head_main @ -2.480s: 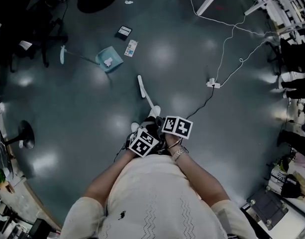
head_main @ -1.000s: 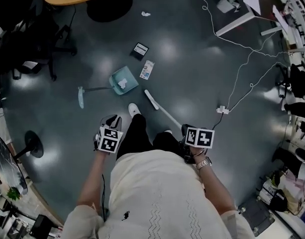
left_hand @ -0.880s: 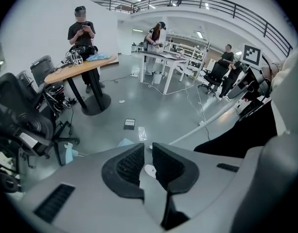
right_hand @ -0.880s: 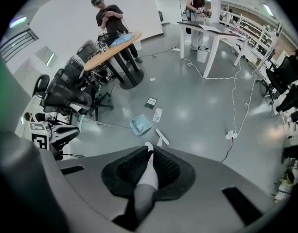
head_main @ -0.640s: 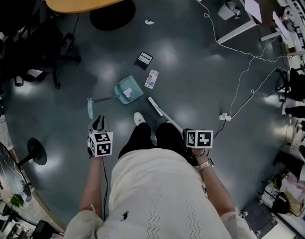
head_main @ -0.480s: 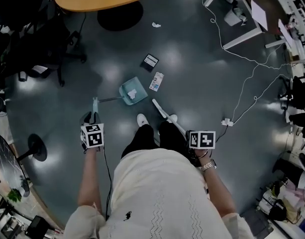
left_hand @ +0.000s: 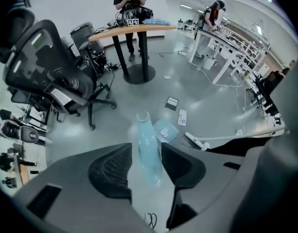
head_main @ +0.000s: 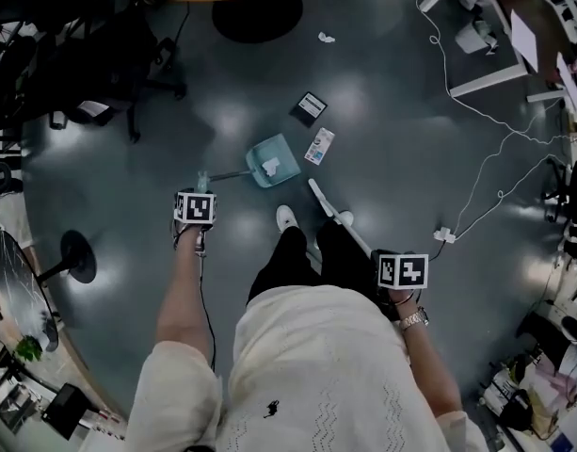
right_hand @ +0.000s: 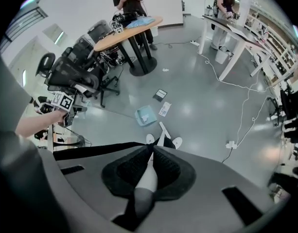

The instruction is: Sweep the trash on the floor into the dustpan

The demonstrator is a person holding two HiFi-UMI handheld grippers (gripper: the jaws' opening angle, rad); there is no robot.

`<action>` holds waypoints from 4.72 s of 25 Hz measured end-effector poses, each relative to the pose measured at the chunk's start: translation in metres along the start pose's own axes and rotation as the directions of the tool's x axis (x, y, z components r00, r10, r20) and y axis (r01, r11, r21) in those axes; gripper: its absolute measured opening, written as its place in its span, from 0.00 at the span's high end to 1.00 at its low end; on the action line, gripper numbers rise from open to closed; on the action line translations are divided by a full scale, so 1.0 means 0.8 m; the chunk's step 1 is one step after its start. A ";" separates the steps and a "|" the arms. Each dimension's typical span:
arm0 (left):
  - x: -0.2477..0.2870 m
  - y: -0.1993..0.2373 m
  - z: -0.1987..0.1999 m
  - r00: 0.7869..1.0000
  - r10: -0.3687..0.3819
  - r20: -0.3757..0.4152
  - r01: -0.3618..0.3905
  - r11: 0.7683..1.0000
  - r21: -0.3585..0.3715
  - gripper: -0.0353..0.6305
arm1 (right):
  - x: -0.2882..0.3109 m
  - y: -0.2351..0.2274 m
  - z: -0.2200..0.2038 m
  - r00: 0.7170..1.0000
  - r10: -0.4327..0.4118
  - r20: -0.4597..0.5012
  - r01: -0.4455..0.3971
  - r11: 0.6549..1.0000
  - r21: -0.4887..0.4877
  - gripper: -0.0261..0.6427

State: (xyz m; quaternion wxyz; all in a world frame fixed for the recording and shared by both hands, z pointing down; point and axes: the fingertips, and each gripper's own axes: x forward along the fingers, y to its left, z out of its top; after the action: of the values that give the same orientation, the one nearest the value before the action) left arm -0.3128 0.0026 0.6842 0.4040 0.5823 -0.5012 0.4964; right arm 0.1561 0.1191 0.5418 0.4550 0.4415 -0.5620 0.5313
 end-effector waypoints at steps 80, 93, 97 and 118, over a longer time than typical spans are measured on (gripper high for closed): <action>0.066 -0.145 -0.012 0.990 -0.099 -0.100 0.044 0.892 -0.451 0.93 | 0.002 -0.209 0.253 0.996 -0.082 0.045 0.074 0.986 0.152 0.79; 0.078 -0.243 -0.029 0.994 -0.066 -0.085 -0.007 0.749 -0.663 0.93 | -0.005 -0.284 0.381 0.987 -0.157 -0.044 0.146 0.971 -0.187 0.79; 0.076 -0.259 -0.029 0.995 -0.052 -0.089 -0.020 0.745 -0.667 0.93 | 0.000 -0.237 0.374 0.959 -0.284 -0.014 0.219 0.769 -0.600 0.79; 0.070 -0.241 -0.031 0.995 -0.027 -0.093 -0.025 0.861 -0.509 0.93 | 0.022 -0.076 0.222 0.989 -0.073 -0.131 -0.046 0.681 -0.731 0.79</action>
State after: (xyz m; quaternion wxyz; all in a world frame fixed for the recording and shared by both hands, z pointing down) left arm -0.1272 0.0493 0.7486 0.5676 0.4304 -0.5939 0.3740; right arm 0.2049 -0.0616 0.5672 0.6379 0.1862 -0.6883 0.2908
